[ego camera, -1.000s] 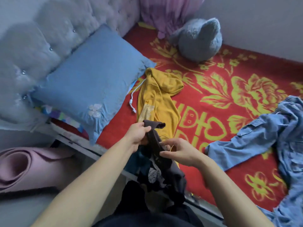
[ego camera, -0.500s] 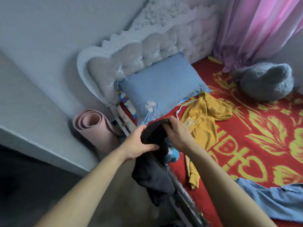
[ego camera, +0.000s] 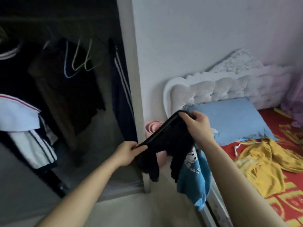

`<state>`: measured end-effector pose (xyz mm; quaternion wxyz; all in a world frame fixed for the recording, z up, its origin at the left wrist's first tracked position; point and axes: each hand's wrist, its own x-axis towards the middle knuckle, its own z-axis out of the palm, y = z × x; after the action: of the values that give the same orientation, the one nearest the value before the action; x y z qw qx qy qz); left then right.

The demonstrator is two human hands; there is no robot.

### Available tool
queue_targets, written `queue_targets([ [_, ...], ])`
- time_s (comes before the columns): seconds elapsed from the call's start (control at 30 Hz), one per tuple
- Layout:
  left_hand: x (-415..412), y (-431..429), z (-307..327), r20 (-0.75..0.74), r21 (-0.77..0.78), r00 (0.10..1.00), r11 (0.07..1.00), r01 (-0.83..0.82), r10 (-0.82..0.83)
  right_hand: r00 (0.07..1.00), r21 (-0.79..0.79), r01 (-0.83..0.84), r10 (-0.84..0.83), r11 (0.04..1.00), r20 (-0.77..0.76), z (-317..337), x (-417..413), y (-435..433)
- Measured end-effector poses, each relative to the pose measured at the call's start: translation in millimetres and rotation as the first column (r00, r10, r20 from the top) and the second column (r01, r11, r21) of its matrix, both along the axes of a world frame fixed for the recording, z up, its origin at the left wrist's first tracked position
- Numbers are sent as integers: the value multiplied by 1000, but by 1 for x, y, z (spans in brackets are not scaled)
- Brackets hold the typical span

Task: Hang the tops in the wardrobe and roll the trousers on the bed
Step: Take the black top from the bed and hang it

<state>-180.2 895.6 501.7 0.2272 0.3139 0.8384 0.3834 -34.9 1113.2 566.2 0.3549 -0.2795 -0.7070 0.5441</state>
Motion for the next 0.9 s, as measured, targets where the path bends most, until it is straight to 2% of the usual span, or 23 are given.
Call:
queue_targets([
  [0.07,-16,-46,12,165,134,978,979,-153,130,999,3,-3,3,1000,-40,11,-23,-39],
  [0.13,-34,-83,25,227,214,946,936,-279,230,998,53,-22,25,998,-60,21,-45,-69],
  [0.2,-54,-111,36,67,191,959,940,-282,274,998,118,-39,45,992,-49,28,-66,-96],
  [0.23,-66,-125,38,-102,117,955,957,-265,277,998,135,-45,51,990,-40,31,-77,-108],
  [0.3,-84,-150,40,-437,-69,873,960,-270,214,996,122,-65,71,990,-47,32,-102,-129],
  [0.33,-93,-163,37,-499,-101,839,947,-303,215,994,82,-89,94,993,-58,33,-115,-137],
  [0.4,-108,-186,28,-411,-44,841,914,-404,352,987,10,-151,152,988,-61,33,-139,-152],
  [0.5,-138,-206,21,-102,116,809,814,-568,579,974,60,-224,226,973,-29,32,-178,-167],
  [0.57,-161,-211,24,89,243,754,720,-650,651,965,136,-261,262,956,11,30,-209,-175],
  [0.67,-207,-211,40,256,374,673,571,-731,694,941,160,-339,334,927,58,18,-261,-183],
  [0.73,-241,-207,57,282,427,652,517,-742,704,919,127,-391,380,912,101,7,-299,-182],
  [0.8,-272,-198,76,243,459,655,510,-727,715,893,94,-430,408,898,189,2,-336,-177],
  [0.9,-306,-179,100,123,479,708,583,-656,695,853,160,-490,434,857,290,10,-386,-169],
])
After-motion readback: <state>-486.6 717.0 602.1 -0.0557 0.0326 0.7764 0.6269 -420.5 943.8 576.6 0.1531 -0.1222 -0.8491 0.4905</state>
